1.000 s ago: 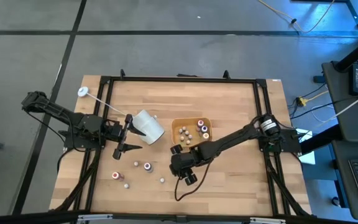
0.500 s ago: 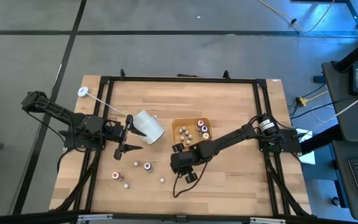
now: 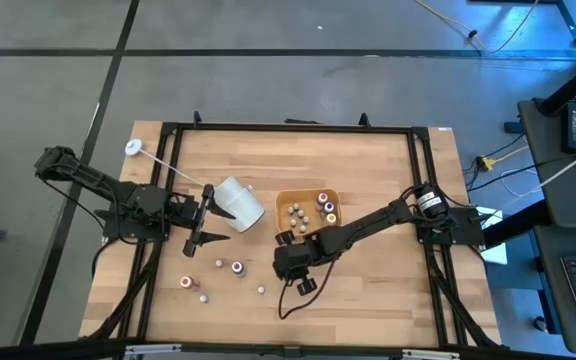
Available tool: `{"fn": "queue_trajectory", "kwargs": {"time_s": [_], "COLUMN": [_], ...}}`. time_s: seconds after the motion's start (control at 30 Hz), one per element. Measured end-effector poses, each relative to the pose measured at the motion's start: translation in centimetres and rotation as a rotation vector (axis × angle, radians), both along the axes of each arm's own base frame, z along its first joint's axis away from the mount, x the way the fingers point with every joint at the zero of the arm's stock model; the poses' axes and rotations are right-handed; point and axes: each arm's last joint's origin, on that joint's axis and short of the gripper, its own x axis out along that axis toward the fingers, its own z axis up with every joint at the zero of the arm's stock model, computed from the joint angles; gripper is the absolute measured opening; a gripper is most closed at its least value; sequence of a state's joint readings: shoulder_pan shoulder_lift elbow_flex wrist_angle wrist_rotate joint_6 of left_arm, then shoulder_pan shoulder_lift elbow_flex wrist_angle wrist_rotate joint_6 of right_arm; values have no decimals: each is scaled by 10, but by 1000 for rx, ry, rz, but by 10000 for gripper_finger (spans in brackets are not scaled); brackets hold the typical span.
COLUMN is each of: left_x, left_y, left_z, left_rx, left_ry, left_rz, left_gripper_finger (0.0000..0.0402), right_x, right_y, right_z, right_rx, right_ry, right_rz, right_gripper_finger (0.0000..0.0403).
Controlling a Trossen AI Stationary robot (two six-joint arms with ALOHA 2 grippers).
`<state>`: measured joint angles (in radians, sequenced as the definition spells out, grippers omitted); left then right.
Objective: Pick & Place food coloring
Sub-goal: Put the small green food coloring bottle into the yellow bin
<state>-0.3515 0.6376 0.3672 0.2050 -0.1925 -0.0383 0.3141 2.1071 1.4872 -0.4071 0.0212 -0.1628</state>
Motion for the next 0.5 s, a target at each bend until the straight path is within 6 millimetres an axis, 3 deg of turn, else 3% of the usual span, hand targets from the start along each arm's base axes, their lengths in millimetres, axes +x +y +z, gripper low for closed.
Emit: {"fn": "queue_trajectory", "kwargs": {"time_s": [0.5], "left_x": [0], "left_y": [0], "left_z": [0], "left_rx": [0], "left_ry": [0], "left_rz": [0], "left_gripper_finger": [243], "right_x": [0], "right_y": [0], "right_z": [0], "right_rx": [10], "right_ry": [6], "right_rz": [-22], "right_gripper_finger": [110]}}
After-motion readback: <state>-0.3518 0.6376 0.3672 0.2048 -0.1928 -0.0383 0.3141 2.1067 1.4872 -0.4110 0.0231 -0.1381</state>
